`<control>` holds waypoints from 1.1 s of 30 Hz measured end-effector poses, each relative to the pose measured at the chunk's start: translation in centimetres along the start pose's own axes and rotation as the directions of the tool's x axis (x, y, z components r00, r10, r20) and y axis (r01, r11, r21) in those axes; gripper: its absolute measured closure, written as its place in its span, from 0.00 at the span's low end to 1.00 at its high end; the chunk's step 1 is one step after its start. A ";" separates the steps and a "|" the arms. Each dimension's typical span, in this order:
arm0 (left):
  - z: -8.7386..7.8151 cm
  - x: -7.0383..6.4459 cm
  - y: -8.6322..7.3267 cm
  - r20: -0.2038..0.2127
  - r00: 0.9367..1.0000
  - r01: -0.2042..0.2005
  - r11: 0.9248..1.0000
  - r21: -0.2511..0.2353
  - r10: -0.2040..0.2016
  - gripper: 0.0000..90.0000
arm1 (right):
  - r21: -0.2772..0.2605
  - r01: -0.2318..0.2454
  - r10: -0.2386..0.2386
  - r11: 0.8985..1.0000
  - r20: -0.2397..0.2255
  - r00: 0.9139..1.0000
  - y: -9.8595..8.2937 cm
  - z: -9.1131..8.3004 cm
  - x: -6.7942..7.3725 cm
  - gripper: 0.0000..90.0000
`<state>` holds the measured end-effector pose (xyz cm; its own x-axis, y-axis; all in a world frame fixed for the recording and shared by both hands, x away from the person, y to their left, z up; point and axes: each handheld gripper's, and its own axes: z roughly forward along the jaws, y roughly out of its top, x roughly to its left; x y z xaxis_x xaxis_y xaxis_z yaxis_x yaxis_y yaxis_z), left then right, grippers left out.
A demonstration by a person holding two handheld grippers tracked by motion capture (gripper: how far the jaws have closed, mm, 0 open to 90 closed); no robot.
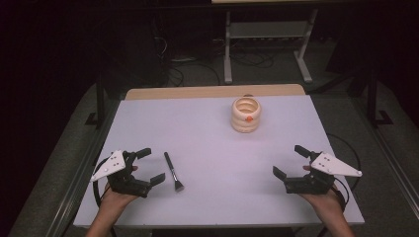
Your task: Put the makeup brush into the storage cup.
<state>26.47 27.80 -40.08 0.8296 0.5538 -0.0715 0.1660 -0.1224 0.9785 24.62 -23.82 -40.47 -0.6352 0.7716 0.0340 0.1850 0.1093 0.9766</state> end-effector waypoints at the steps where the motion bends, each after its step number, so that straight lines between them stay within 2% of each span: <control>1: 0.1 0.0 0.1 0.003 1.000 0.005 1.000 -0.005 -0.005 0.00 | 0.006 -0.010 0.011 1.000 -0.002 1.000 0.0 0.0 0.1 0.00; 10: 0.7 0.1 0.5 0.019 1.000 -0.004 1.000 0.004 0.004 0.00 | 0.008 -0.007 0.007 1.000 -0.003 1.000 0.1 0.0 0.1 0.00; 33: 1.9 0.8 1.4 0.023 1.000 -0.017 1.000 0.004 0.017 0.00 | 0.005 -0.005 0.005 1.000 0.003 1.000 0.1 0.1 0.1 0.00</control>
<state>28.39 26.57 -39.15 0.8444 0.5324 -0.0594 0.1542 -0.1354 0.9787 24.62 -23.69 -40.33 -0.6325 0.7737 0.0379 0.1918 0.1090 0.9754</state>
